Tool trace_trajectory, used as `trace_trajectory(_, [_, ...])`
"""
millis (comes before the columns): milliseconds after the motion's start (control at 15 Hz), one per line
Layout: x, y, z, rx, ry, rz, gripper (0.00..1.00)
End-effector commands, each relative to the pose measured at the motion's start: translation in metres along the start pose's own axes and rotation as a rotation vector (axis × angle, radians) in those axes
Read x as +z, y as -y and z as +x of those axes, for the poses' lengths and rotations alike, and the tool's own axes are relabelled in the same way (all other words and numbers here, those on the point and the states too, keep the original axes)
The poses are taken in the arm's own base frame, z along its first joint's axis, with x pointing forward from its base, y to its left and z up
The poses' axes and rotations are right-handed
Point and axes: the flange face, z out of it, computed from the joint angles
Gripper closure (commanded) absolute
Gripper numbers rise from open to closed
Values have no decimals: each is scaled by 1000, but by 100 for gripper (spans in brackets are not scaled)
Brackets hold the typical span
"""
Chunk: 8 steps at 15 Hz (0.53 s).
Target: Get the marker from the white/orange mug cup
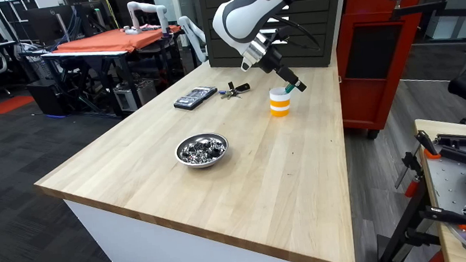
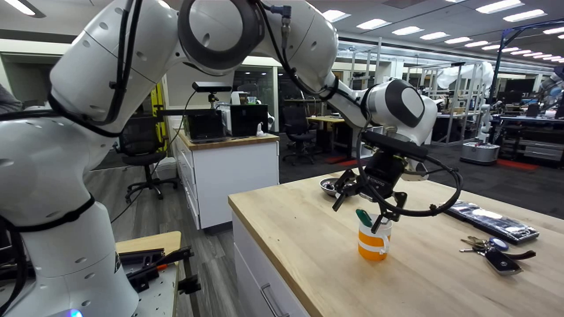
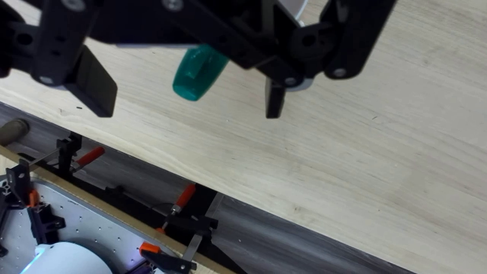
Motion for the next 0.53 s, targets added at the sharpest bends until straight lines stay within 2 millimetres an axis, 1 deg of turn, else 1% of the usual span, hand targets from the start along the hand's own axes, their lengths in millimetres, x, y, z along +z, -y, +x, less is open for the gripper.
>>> trace_trajectory(0, [2, -10, 4, 44, -17, -6, 0])
trace_trajectory(67, [1, -12, 5, 51, -21, -9, 25])
trace_trajectory(133, [0, -13, 5, 61, -21, -17, 27])
trace_trajectory(200, [-2, -14, 5, 68, -21, -23, 33])
trace_trajectory(267, [-4, -14, 4, 72, -21, -31, 41])
trace_trajectory(467, [-12, -16, -2, 85, -23, -54, 60])
